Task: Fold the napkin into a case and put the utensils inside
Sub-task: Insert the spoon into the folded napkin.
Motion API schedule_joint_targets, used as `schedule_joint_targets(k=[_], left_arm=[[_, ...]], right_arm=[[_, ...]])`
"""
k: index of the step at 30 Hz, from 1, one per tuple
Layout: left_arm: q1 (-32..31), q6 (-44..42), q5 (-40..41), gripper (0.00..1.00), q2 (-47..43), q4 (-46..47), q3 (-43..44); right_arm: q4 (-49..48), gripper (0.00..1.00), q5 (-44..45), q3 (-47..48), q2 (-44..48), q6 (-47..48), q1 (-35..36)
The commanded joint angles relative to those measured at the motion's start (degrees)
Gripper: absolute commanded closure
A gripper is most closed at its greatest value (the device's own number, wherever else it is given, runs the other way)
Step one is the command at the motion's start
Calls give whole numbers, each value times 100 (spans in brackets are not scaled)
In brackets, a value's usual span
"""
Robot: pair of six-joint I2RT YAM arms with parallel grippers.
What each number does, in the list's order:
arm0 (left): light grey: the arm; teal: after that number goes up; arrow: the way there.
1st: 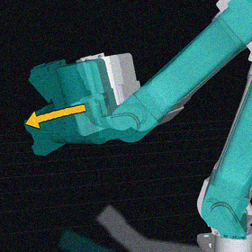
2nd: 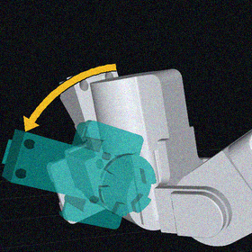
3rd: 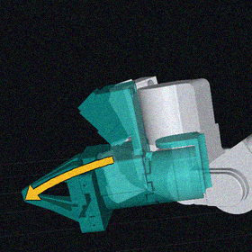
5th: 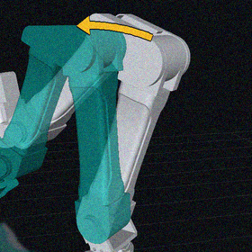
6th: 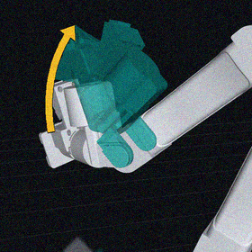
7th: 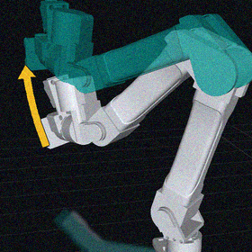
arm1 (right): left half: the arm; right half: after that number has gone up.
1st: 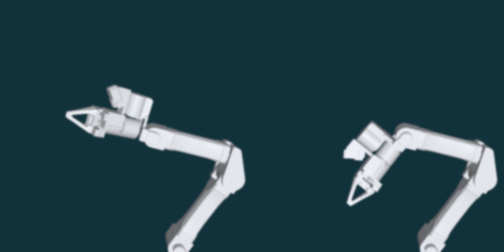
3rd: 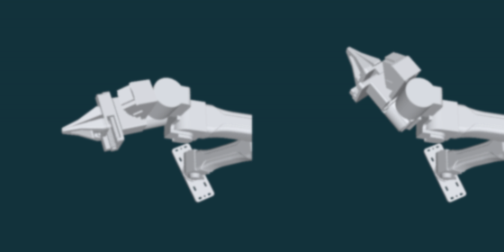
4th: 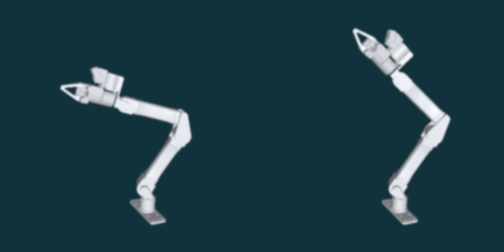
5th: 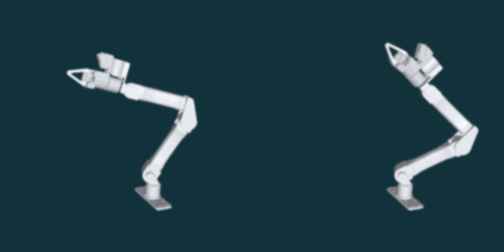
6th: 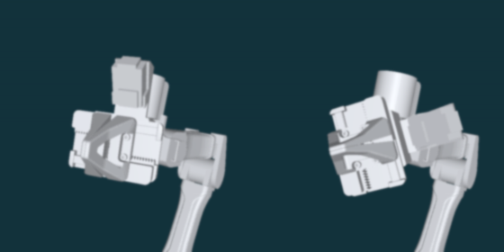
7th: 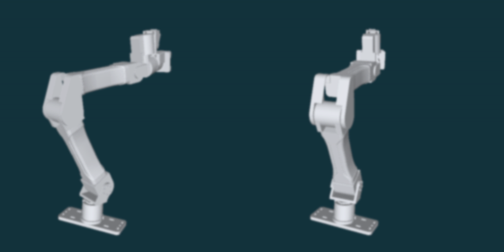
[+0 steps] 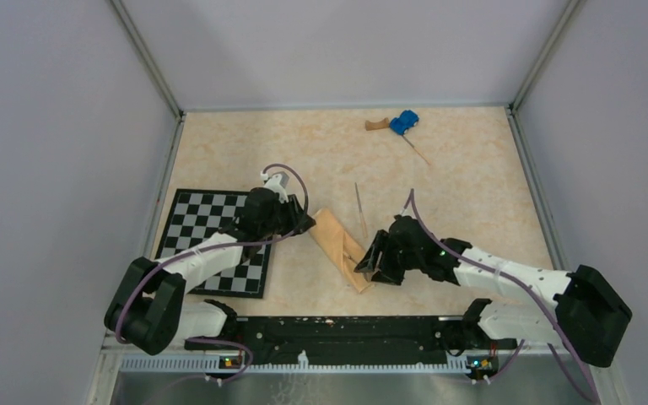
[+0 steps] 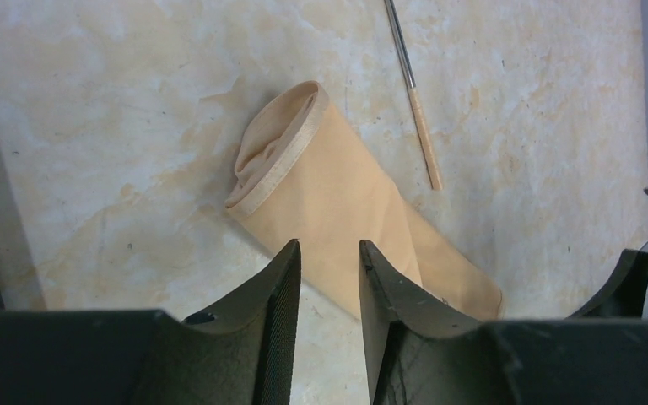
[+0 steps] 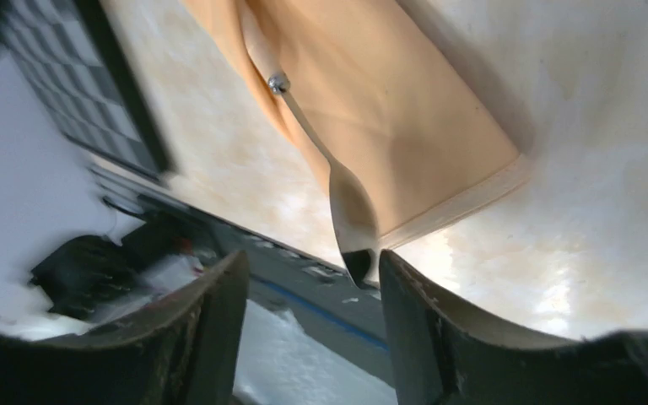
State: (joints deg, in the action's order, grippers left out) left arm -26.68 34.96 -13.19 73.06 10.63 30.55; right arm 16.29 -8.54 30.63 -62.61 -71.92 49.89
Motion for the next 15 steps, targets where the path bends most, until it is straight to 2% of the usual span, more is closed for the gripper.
schedule_joint_targets(k=[1, 2, 3, 6, 9, 12, 15], left_arm=[[-13, -63, -170, 62, -137, -83, 43], [-6, -52, -182, 62, -166, -96, 21], [-8, -51, -189, 61, -204, -112, -6], [-13, -42, -220, 56, -261, -156, -66], [-9, -28, -375, 56, -120, -131, -58], [-7, 9, -434, 59, 9, -35, -58], [-12, 28, -394, 61, 16, 14, -82]], right_arm=[[-261, 42, -128, 155, -360, 3596, 57], [-423, 42, -101, 144, -428, 1756, 55], [-536, 43, -77, 138, -522, 1492, 55], [-680, 43, -26, 171, -746, 1408, 56], [-797, 44, 43, 129, -789, 1353, 31], [-738, 49, 78, 143, -878, 1373, -22], [-873, 59, 59, 105, -926, 1399, -24]])
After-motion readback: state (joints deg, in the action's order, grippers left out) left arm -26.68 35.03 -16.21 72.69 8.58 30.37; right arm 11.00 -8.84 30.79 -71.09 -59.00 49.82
